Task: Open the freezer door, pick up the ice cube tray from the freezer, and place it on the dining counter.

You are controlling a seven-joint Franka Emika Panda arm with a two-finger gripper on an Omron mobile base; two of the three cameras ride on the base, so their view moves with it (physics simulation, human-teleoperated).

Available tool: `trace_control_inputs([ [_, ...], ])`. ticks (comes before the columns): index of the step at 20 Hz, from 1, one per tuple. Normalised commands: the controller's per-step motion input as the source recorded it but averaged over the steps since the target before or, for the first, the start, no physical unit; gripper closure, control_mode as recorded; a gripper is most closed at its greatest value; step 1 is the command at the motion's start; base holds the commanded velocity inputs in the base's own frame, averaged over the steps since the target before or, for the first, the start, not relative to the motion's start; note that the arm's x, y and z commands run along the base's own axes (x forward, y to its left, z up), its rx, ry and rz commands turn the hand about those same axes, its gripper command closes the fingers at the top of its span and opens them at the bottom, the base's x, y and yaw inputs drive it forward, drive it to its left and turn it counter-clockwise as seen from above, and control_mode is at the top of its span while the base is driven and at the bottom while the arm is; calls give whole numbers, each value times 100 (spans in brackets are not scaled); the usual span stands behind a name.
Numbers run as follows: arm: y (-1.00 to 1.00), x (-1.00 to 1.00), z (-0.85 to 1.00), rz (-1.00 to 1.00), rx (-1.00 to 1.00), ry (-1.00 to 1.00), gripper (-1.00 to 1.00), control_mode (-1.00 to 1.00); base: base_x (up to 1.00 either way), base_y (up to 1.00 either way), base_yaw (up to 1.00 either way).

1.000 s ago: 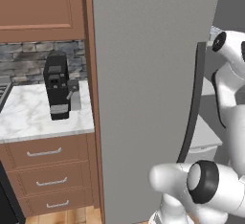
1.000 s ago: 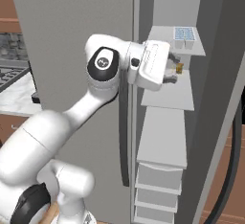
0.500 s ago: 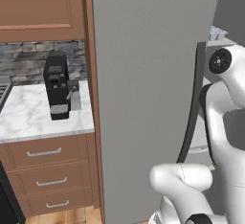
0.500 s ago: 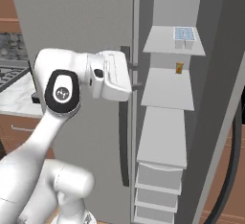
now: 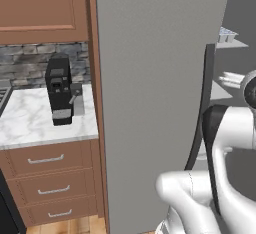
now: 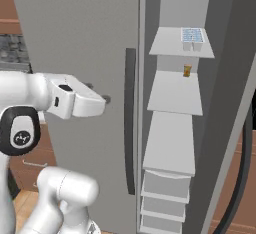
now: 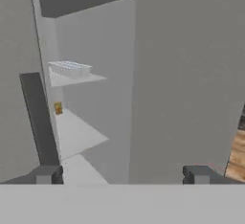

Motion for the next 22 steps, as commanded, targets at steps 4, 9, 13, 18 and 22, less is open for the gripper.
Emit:
trace_control_inputs([
  [4,78,-17,17,50,16,31,-100,-100,0,0,0],
  [9,58,0,16,43,23,28,-100,-100,0,0,0],
  [13,15,-5,0,21,18,12,-100,-100,0,0,0],
  [18,4,0,-2,1,1,0,-100,-100,0,0,0],
  [22,7,0,-9,0,0,-1,-100,-100,0,0,0],
])
